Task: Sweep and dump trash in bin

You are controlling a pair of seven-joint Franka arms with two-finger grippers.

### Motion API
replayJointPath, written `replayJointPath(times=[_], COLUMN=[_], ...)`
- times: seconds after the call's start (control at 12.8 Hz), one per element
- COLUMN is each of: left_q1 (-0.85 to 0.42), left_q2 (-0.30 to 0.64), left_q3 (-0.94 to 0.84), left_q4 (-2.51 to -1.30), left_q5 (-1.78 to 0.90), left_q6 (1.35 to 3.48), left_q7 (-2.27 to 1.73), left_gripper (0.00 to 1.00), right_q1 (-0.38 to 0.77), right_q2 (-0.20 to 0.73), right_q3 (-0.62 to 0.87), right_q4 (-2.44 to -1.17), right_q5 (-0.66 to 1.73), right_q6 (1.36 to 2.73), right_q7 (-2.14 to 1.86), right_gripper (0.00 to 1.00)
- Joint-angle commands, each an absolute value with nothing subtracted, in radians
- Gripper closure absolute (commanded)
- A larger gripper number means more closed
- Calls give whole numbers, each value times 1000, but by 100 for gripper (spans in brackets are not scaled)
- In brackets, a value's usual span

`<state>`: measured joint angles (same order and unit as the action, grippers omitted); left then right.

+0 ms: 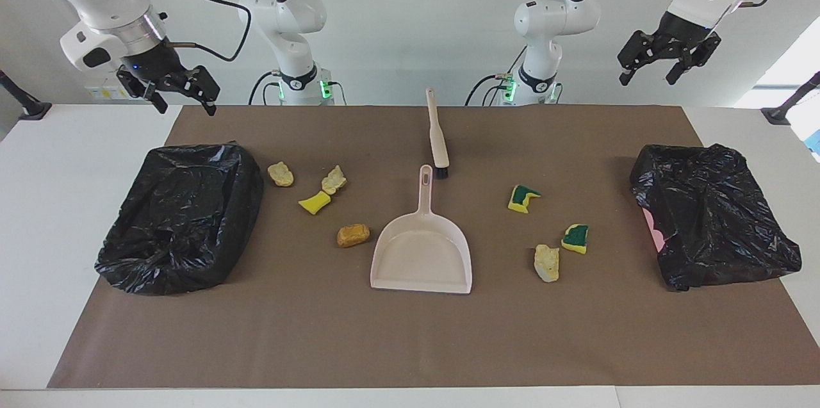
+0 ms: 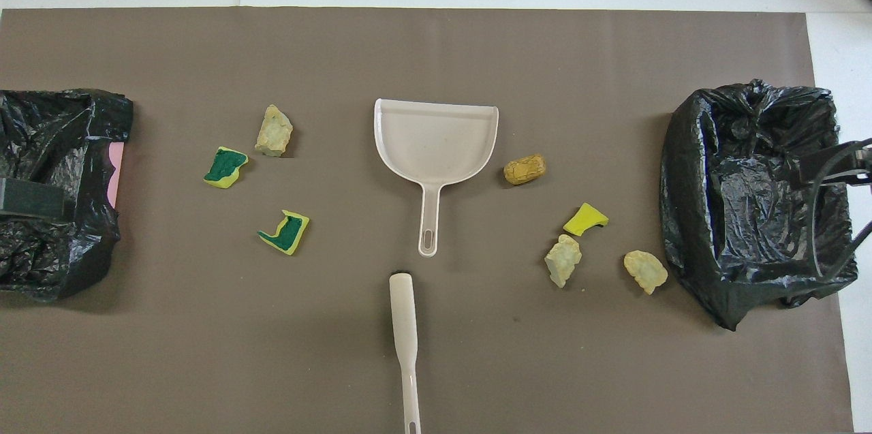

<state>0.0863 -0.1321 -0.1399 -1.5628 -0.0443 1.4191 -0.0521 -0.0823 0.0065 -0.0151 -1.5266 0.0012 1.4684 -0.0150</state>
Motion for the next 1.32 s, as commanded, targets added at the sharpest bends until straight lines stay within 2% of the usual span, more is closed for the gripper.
replayJointPath(times=[0.0,0.93,1.25], left_q1=[78,74,-6], left_q2=[-149,-152,-164], left_q3=[-135,-144,-144], left_q4=[-1577,-1597,-1664], left_q5=[-54,-61,-89], left_q6=[1414,1446,1465], left_q7=[-45,-52,-66], left_gripper=[0,0,0], right_q1=[-89,-89,-89], right_q2=[8,8,8], right_q3=[-12,-12,-12], right_q4=[-1522,-1522,-1522], right_q5=[18,18,18], right_q6=[1477,1477,1479], right_q7=[-31,-31,-31], right_gripper=[0,0,0])
